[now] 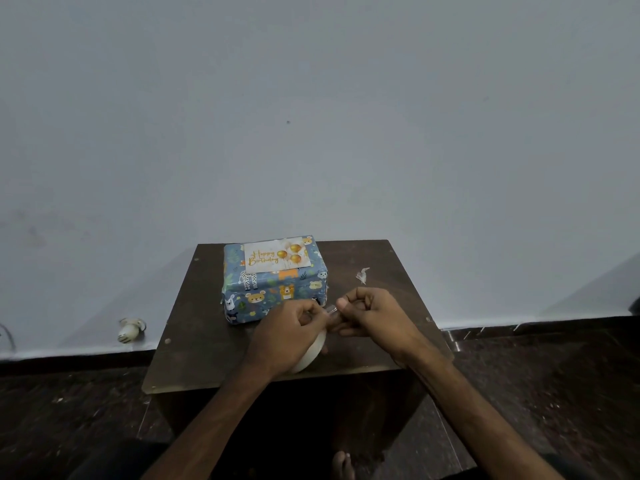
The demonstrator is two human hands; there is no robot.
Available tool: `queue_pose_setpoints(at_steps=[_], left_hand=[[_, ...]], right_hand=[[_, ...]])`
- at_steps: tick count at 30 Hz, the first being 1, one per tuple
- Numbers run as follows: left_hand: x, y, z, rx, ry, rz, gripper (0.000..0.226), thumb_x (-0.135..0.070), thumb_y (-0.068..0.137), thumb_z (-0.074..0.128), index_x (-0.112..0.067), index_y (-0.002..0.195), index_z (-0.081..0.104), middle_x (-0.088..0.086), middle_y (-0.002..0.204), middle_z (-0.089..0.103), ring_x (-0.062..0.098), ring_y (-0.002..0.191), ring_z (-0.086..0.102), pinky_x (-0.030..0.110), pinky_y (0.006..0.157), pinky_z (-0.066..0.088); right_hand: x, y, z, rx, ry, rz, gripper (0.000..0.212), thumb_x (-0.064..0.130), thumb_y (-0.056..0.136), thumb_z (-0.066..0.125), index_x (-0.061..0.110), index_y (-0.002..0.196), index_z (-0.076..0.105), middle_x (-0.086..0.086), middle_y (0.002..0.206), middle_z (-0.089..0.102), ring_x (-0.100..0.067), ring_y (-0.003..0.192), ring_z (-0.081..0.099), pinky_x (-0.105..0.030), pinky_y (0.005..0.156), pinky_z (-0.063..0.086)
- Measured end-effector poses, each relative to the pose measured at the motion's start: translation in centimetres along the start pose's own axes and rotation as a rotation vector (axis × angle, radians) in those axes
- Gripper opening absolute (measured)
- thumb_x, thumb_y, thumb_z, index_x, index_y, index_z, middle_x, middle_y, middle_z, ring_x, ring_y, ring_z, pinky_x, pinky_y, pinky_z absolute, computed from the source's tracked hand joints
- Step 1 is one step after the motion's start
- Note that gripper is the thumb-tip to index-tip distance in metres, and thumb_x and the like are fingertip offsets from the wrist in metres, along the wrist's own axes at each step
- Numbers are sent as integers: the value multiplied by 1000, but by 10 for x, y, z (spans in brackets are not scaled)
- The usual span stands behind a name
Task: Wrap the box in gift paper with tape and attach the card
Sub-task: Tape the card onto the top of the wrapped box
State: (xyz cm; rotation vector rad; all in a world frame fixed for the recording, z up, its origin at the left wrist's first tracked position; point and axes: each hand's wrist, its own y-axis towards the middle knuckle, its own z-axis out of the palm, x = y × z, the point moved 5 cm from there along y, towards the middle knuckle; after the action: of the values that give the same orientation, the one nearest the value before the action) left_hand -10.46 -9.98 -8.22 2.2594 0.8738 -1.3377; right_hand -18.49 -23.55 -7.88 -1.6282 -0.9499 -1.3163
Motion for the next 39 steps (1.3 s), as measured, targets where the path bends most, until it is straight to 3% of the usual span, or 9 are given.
queue_pose_setpoints(at_steps=[5,7,10,13,21,25,31,34,39], left_hand=[[-3,-1,3,-9,-37,12,20,-27,99,59,-22,86,72,-1,67,75,13,64,72,33,75,55],[-1,0,2,-21,-3,0,20,-29,99,58,-24,87,73,-3,67,75,10,66,72,33,78,55],[-1,0,0,-16,5,-6,20,-31,99,57,-25,87,73,-5,68,75,8,68,71,35,81,56],[-2,0,-1,-20,15,-13,20,-31,99,57,-27,88,72,-6,69,75,6,69,71,34,82,55],[-5,0,-4,-57,-8,-29,20,-30,98,58,-26,88,75,-4,69,75,7,69,70,34,84,53],[-1,1,-8,-63,-56,-5,19,-28,98,58,-26,88,75,-1,67,75,14,68,72,42,83,56],[-1,1,-13,-70,-83,1,20,-23,99,58,-23,88,75,2,68,75,17,68,72,42,81,56],[-1,1,-13,-69,-97,3,20,-22,99,58,-20,88,75,4,68,75,21,67,72,43,78,56],[-1,3,-13,-64,-87,-2,20,-23,99,59,-22,87,74,3,68,75,19,66,72,42,77,56]], right_hand=[[0,-1,-19,-27,151,62,25,20,101,53,-1,103,67,-14,89,74,-21,79,72,-26,70,60],[1,-3,-49,-192,-169,0,26,21,103,51,6,89,68,-8,79,71,-15,68,66,-26,66,56],[-5,-4,-84,-274,-1047,64,22,25,97,60,16,77,62,-3,76,63,-21,76,62,-28,62,40],[-15,-11,-82,-191,-1157,185,12,27,90,68,17,97,69,0,96,66,-20,95,63,-26,68,38],[-12,-16,-44,-253,-1426,28,22,25,94,58,12,111,55,-5,118,58,-25,112,56,-33,77,45],[-11,-11,-57,-254,-1352,101,17,30,94,59,16,102,56,-4,109,63,-25,105,60,-32,74,43],[-15,-24,-73,214,-340,110,15,-12,90,55,-4,101,61,-9,78,72,-13,70,61,-17,63,46],[-19,-33,-65,413,-319,140,32,7,83,65,-3,113,57,-5,87,68,-6,72,59,-16,66,44],[-32,-28,-52,416,-245,175,40,31,73,79,15,104,60,-4,92,58,-18,84,49,-31,75,35]])
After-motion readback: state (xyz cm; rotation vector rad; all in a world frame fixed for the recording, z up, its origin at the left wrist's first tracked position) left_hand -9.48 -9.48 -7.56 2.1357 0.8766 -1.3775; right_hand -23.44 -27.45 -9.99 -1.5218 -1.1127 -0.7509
